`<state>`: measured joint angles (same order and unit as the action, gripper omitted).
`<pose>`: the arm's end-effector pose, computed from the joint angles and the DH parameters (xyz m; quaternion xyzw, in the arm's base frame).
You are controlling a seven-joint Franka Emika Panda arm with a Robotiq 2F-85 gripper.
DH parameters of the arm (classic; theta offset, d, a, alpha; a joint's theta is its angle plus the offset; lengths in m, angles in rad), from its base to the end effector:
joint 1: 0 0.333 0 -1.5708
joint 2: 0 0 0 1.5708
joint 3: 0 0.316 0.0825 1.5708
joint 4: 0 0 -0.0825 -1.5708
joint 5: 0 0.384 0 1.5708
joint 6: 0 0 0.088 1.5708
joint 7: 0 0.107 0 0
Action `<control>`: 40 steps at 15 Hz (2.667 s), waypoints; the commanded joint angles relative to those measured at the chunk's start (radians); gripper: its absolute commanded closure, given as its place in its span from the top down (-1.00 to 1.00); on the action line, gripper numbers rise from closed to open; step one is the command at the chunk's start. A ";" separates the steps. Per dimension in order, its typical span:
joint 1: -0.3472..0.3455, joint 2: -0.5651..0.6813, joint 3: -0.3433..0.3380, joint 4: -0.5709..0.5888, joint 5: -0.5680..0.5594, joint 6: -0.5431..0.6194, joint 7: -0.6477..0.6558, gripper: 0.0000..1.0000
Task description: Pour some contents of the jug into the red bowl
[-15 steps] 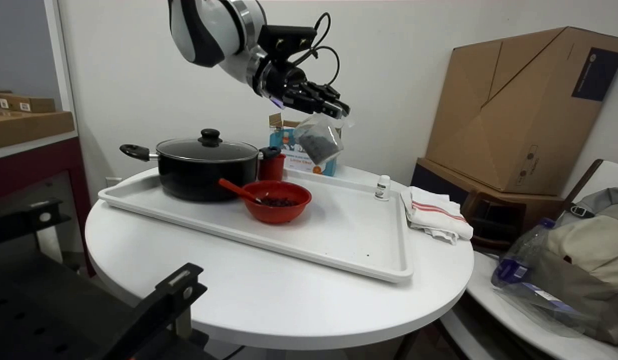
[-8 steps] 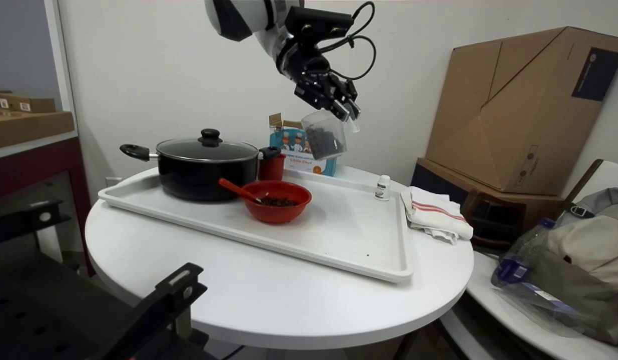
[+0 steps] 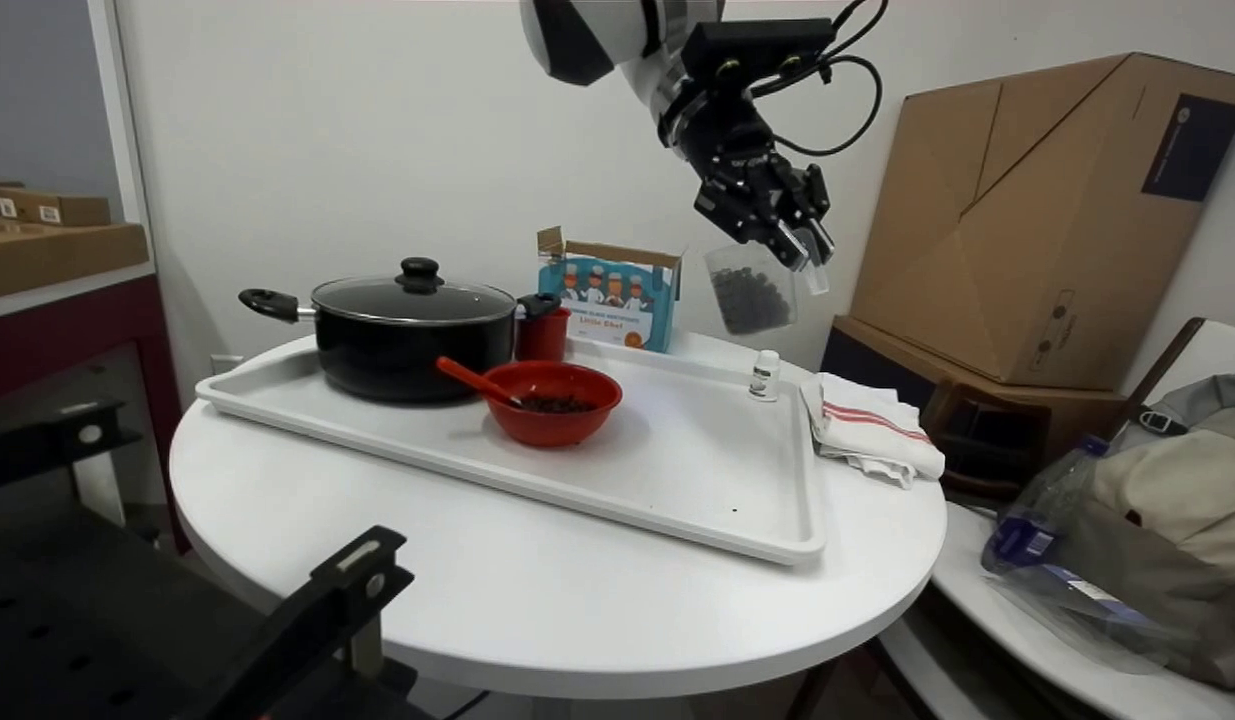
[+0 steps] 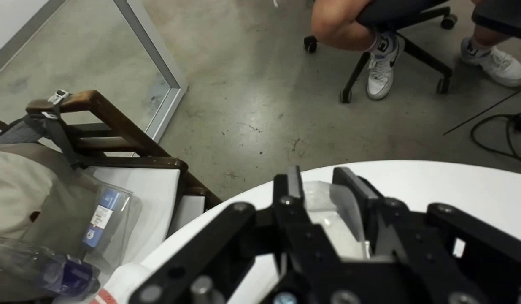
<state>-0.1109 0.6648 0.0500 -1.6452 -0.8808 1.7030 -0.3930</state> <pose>0.6271 -0.1145 0.2186 0.8285 0.3207 -0.3460 0.3016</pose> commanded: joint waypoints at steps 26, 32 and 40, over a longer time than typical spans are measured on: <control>-0.088 0.260 -0.127 0.051 0.338 0.238 -0.027 -0.87; -0.096 0.250 -0.129 0.056 0.360 0.222 -0.064 0.30; -0.090 0.067 -0.132 0.016 0.429 0.166 -0.052 1.00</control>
<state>-0.2064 0.8389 -0.0807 -1.6013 -0.5050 1.9168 -0.4311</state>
